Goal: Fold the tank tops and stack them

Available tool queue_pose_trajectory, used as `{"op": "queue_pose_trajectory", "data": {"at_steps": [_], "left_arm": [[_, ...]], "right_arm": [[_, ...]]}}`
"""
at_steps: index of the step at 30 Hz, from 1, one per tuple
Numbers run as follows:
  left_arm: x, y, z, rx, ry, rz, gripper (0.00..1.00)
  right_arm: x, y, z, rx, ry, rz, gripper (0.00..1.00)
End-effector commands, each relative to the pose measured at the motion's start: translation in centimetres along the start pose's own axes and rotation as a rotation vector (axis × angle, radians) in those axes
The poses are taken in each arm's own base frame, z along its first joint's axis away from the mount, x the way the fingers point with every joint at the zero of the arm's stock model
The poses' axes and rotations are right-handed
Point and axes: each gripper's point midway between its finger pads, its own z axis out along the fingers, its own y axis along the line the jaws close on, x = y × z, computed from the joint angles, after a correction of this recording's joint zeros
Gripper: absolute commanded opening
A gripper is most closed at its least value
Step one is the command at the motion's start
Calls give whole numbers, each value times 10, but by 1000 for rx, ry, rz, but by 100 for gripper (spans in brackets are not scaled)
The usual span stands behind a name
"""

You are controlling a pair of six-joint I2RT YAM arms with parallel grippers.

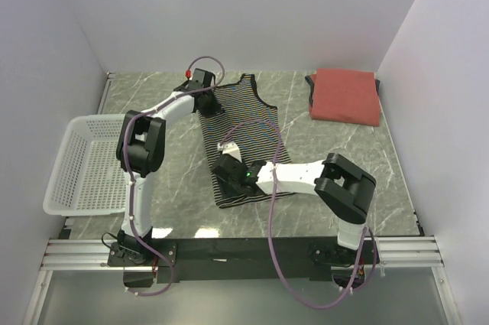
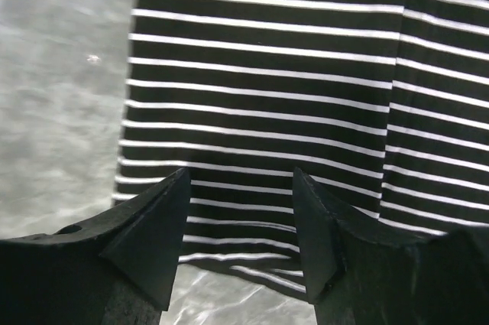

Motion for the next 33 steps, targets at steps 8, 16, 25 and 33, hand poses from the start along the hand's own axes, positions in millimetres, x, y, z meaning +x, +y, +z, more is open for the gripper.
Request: {"op": "queue_pose_trajectory", "data": {"at_steps": [8,16,25,33], "left_arm": [[21,27,7,-87,17,24,29],[21,37,-11,-95,30,76,31],[-11,1,-54,49,-49,72,42],[-60,-49,-117,189,-186,81,52]], "right_arm": [[34,53,11,-76,64,-73,62],[27,128,-4,-269,59,-29,61],[-33,123,-57,-355,-99,63,65],[-100,49,-109,-351,-253,198,69]]}}
